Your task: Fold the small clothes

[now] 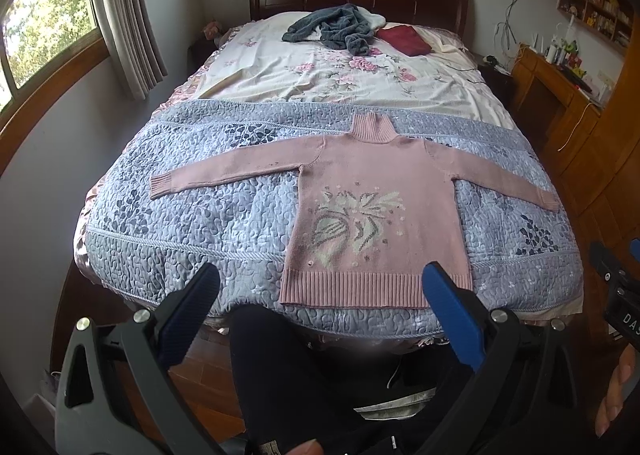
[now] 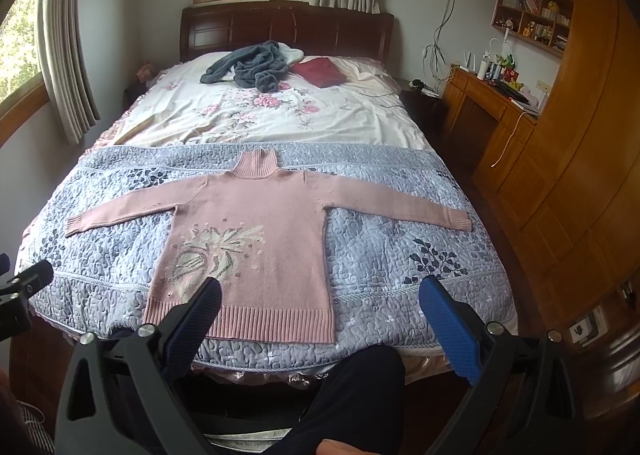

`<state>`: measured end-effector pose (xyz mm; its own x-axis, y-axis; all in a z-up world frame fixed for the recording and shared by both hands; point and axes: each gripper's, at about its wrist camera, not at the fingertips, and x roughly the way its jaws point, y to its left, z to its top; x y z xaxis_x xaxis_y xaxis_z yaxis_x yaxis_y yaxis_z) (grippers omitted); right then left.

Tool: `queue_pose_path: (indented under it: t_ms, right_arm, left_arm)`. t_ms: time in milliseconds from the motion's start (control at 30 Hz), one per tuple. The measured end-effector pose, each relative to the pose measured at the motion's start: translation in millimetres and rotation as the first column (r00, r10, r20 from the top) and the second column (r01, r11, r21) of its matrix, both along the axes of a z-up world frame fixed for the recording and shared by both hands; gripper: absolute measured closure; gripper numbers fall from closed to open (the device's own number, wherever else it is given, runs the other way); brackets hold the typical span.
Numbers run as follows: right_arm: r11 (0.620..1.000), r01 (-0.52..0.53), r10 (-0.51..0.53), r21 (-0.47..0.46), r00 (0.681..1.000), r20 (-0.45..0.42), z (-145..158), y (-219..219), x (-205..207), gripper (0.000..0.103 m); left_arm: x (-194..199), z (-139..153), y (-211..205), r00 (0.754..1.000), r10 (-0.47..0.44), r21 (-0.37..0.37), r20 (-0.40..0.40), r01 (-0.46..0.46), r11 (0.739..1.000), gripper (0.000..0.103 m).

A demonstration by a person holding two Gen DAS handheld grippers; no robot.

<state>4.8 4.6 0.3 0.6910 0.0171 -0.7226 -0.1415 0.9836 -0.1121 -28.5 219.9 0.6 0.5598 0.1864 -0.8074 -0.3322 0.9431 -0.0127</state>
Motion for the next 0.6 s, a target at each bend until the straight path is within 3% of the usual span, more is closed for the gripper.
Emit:
queue_pose_path:
  t_ms: [600]
  right_arm:
    - [1.000,0.000,0.000,0.002,1.000,-0.001,0.4,0.4,0.5,0.004]
  left_arm:
    - [2.9,0.3,1.7,1.000,0.004,0.000,0.004,-0.004,1.000,0.003]
